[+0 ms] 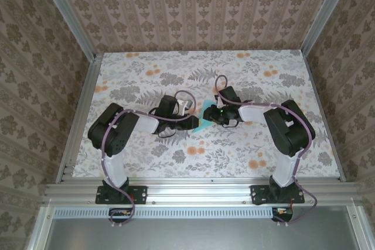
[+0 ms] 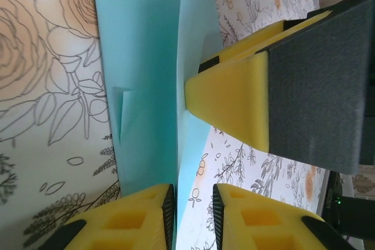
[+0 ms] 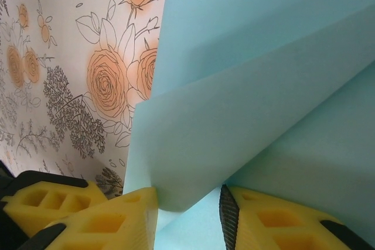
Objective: Fold a paper plane with a square sheet of paper (pick it up from the middle)
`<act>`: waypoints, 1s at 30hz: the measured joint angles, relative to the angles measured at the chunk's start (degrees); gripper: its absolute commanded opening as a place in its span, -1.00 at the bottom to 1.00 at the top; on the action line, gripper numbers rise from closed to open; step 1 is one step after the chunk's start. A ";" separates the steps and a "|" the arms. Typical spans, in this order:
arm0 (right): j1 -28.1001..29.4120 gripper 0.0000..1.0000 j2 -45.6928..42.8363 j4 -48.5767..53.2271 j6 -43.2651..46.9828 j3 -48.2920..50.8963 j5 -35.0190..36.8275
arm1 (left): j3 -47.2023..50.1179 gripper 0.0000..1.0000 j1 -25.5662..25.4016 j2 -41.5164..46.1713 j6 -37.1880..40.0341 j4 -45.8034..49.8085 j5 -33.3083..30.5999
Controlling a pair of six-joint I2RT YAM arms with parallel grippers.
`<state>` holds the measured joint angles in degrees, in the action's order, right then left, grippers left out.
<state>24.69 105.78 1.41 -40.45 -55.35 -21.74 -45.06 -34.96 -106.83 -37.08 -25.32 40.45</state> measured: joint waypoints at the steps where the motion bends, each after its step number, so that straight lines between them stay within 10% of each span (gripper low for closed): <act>1: 0.00 -0.25 0.00 0.09 0.02 -0.09 0.09 | 0.02 -0.42 0.26 0.55 -0.04 0.11 -0.11; 30: 1.20 -0.11 2.95 12.17 -3.58 -8.33 5.73 | 2.47 -0.54 1.31 2.03 -3.23 -2.01 -2.45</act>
<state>25.89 108.73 13.58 -44.03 -63.68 -16.01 -42.59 -33.65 -104.79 -40.32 -27.33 38.00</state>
